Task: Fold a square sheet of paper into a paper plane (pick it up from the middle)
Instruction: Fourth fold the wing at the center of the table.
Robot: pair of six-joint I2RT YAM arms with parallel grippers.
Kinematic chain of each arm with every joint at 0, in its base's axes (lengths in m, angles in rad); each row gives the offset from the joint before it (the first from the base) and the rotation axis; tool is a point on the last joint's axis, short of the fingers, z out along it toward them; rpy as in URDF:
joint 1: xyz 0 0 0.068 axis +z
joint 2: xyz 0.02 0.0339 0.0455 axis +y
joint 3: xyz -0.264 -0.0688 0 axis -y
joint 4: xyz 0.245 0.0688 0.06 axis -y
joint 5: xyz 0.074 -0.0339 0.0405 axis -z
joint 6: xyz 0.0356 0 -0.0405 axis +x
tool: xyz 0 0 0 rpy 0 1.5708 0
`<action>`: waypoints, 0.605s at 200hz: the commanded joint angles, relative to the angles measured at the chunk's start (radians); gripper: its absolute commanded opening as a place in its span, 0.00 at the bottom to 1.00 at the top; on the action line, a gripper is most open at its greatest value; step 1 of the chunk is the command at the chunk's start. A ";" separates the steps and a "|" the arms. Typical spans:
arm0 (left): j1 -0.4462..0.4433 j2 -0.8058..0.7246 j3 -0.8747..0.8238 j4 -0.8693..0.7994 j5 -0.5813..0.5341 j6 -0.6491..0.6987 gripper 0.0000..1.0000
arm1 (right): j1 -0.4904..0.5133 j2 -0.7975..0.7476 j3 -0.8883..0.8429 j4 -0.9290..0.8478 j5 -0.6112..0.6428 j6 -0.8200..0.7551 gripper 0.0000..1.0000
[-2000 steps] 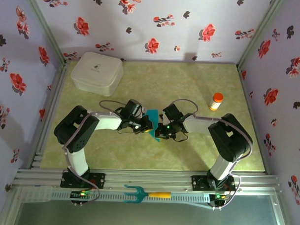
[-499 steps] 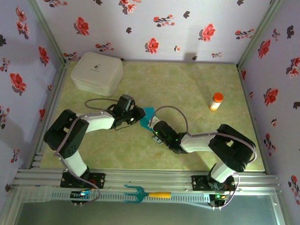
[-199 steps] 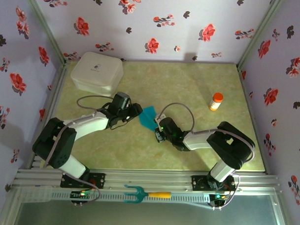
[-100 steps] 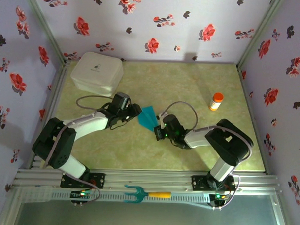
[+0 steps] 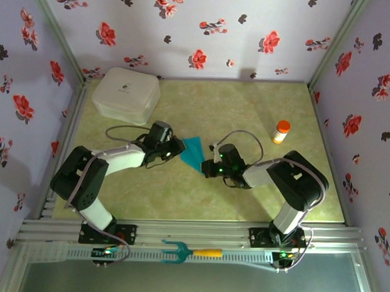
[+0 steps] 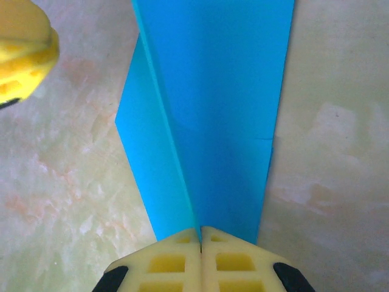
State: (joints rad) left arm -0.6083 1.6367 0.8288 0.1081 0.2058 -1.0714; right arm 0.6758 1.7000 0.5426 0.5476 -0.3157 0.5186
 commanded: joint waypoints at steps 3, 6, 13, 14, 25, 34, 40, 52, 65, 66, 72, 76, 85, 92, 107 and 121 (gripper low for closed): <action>0.006 0.033 0.036 0.035 0.039 -0.007 0.13 | -0.015 0.008 -0.022 0.042 -0.031 0.055 0.03; 0.005 0.036 0.038 0.036 0.042 -0.007 0.13 | -0.017 0.009 -0.025 0.046 -0.030 0.056 0.03; 0.005 0.047 0.042 0.036 0.047 -0.009 0.11 | -0.020 0.006 -0.031 0.056 -0.032 0.063 0.03; 0.005 0.048 0.043 0.036 0.049 -0.009 0.11 | -0.021 0.006 -0.033 0.057 -0.032 0.064 0.03; 0.005 0.065 0.051 0.035 0.058 -0.011 0.10 | -0.025 0.004 -0.037 0.067 -0.037 0.074 0.03; 0.004 0.078 0.057 0.040 0.065 -0.014 0.09 | -0.026 0.005 -0.039 0.069 -0.036 0.080 0.03; 0.004 0.087 0.059 0.046 0.071 -0.018 0.08 | -0.026 0.004 -0.042 0.070 -0.034 0.081 0.03; 0.003 0.106 0.064 0.067 0.085 -0.023 0.08 | -0.028 0.004 -0.045 0.075 -0.030 0.084 0.03; 0.000 0.127 0.072 0.071 0.094 -0.029 0.07 | -0.028 0.006 -0.046 0.076 -0.029 0.086 0.03; 0.000 0.128 0.072 0.071 0.094 -0.029 0.07 | -0.029 0.006 -0.047 0.077 -0.029 0.086 0.03; -0.001 0.136 0.075 0.071 0.097 -0.029 0.07 | -0.028 0.004 -0.047 0.077 -0.030 0.086 0.03; -0.001 0.141 0.076 0.073 0.096 -0.030 0.07 | -0.029 0.003 -0.049 0.078 -0.031 0.087 0.03; -0.002 0.151 0.074 0.078 0.097 -0.032 0.07 | -0.029 0.004 -0.050 0.079 -0.029 0.088 0.03; -0.002 0.161 0.073 0.083 0.099 -0.037 0.06 | -0.030 0.003 -0.052 0.082 -0.029 0.088 0.03; -0.002 0.181 0.078 0.086 0.108 -0.044 0.06 | -0.031 0.003 -0.052 0.083 -0.029 0.089 0.03; -0.002 0.202 0.081 0.079 0.114 -0.051 0.05 | -0.032 0.006 -0.051 0.083 -0.031 0.092 0.03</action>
State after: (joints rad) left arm -0.6086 1.8019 0.8822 0.1726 0.2932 -1.0996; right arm 0.6521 1.7000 0.5053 0.6155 -0.3405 0.5884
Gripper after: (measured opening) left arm 0.066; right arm 0.060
